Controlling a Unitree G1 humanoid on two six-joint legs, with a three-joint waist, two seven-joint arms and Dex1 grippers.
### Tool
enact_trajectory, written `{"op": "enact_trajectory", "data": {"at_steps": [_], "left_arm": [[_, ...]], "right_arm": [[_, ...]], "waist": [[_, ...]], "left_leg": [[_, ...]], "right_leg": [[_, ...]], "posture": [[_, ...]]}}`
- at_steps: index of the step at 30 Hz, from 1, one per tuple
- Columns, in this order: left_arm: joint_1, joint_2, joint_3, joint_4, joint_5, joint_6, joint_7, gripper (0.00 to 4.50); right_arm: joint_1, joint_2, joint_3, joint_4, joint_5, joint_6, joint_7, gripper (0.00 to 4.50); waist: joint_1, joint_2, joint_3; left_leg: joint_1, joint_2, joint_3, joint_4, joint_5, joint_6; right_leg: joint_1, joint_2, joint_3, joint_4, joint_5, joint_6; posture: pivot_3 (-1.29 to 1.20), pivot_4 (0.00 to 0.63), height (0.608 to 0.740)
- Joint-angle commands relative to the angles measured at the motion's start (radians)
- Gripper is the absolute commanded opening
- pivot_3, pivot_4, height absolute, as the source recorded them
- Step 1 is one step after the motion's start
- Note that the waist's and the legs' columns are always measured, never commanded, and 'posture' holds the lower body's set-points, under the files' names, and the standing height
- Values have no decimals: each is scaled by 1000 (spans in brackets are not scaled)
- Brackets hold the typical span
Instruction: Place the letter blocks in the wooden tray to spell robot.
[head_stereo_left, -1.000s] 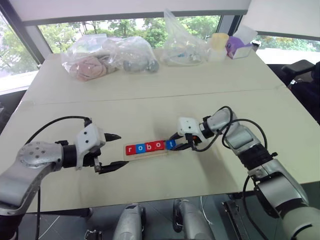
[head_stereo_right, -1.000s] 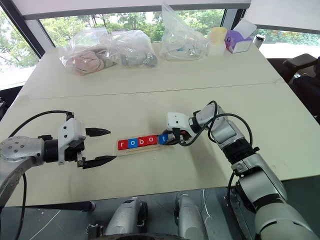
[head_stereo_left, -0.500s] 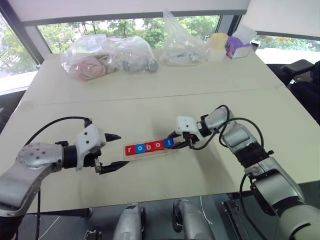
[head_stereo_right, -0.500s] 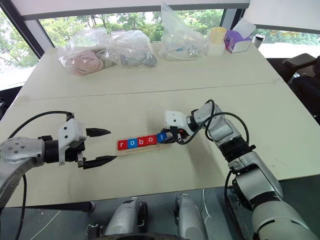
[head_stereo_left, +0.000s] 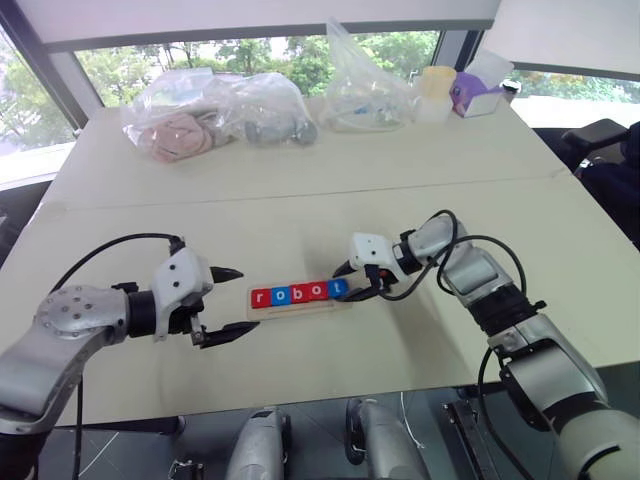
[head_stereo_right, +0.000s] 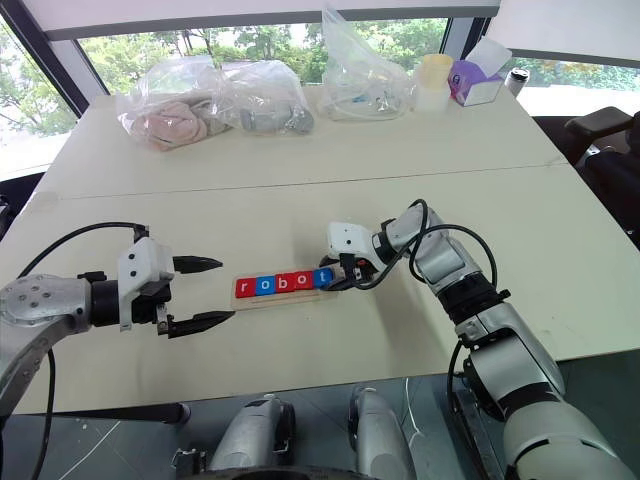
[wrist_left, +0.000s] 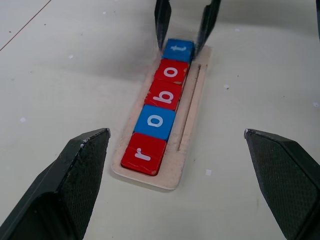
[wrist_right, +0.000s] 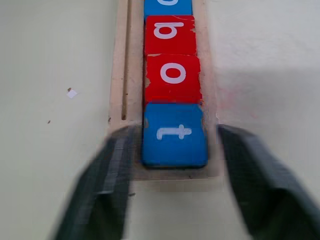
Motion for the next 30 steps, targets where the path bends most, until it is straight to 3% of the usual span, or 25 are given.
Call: {"op": "enact_trajectory", "data": {"at_steps": [1, 7, 15, 24, 30], "left_arm": [[-9, -6, 6, -25, -4, -12, 6, 4500], [-14, -12, -2, -24, -4, -11, 9, 4500], [0, -20, 5, -37, -13, -2, 18, 4500], [103, -12, 140, -126, -97, 102, 73, 4500], [175, -9, 215, -158, -128, 128, 72, 4500]], "right_arm": [[-46, 8, -40, -17, 31, 33, 5, 4087], [-90, 25, -91, 13, 66, 84, -22, 4087], [-94, 9, -165, 36, 52, 76, -169, 4087], [232, -262, -280, -538, 169, 379, -131, 4087], [374, -380, -343, -765, 264, 527, -139, 4087]], "waist": [[0, 0, 0], [-1, 0, 0], [0, 0, 0], [6, 0, 0], [3, 0, 0]], "left_leg": [[0, 0, 0, 0, 0, 0], [0, 0, 0, 0, 0, 0], [0, 0, 0, 0, 0, 0], [0, 0, -1, 0, 0, 0], [3, 0, -2, 0, 0, -1]], "right_leg": [[0, 0, 0, 0, 0, 0], [0, 0, 0, 1, 0, 0], [-1, 0, 0, 1, 0, 0], [0, -1, 0, 0, -1, 1], [1, 0, 1, 1, -2, 2]], "posture": [[0, 150, 740], [0, 150, 740], [0, 150, 740], [0, 150, 740], [0, 150, 740]]}}
